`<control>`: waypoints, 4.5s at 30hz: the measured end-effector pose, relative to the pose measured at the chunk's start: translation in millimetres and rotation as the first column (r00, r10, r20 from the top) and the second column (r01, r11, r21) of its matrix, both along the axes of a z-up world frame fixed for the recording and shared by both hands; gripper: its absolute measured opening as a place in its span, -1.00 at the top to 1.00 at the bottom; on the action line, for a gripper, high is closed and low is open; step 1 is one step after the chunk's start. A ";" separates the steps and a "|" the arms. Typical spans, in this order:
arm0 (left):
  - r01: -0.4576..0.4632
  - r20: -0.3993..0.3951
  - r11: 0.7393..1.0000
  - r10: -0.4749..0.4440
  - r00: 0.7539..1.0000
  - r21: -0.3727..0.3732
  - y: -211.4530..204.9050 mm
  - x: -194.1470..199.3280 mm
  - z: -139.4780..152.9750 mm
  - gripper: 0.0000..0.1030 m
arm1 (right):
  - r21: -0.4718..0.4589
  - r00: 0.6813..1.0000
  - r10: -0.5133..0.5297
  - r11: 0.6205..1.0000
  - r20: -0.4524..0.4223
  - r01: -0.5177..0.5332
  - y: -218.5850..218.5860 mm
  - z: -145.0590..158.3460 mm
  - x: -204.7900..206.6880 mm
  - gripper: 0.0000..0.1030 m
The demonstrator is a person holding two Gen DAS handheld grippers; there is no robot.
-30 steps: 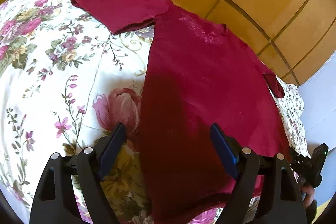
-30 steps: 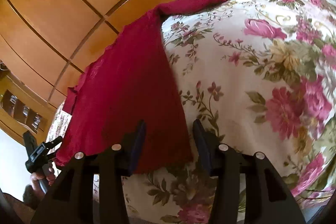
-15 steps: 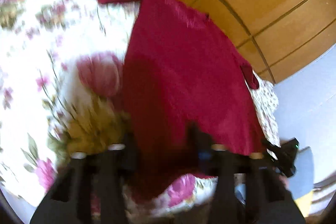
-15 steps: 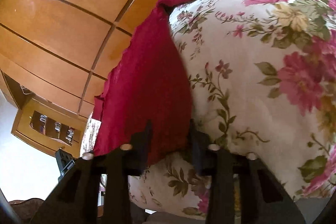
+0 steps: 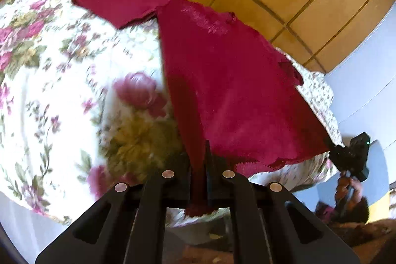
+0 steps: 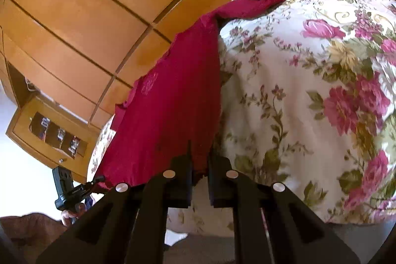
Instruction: Fold small clothes
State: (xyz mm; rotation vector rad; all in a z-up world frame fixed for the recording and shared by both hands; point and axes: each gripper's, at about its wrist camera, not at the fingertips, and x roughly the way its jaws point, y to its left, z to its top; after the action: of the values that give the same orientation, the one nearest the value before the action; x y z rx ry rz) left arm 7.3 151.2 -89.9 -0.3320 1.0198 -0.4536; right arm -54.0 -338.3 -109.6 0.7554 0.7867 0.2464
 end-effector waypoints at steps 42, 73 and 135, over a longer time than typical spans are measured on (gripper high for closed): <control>-0.313 0.125 0.889 0.287 0.950 0.334 -53.3 188.5 -32.5 -0.93 | -0.683 0.914 -0.401 0.683 -0.052 0.261 -126.7 -0.2 329.7 0.79; -0.454 0.130 0.891 0.450 0.884 0.003 31.2 103.0 20.6 -0.93 | -0.395 0.967 0.211 0.908 0.144 -0.139 184.7 77.2 384.4 0.45; -0.306 0.206 0.952 0.298 0.932 0.007 -78.6 300.5 -24.5 0.97 | 0.078 0.962 -0.272 0.959 -0.019 0.273 -70.2 -9.5 250.7 0.25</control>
State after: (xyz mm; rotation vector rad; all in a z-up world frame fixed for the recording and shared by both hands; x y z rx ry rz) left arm 307.8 72.5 -114.4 -0.3923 0.7605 -0.1835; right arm 196.7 -408.6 -119.1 0.9318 0.6743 0.0261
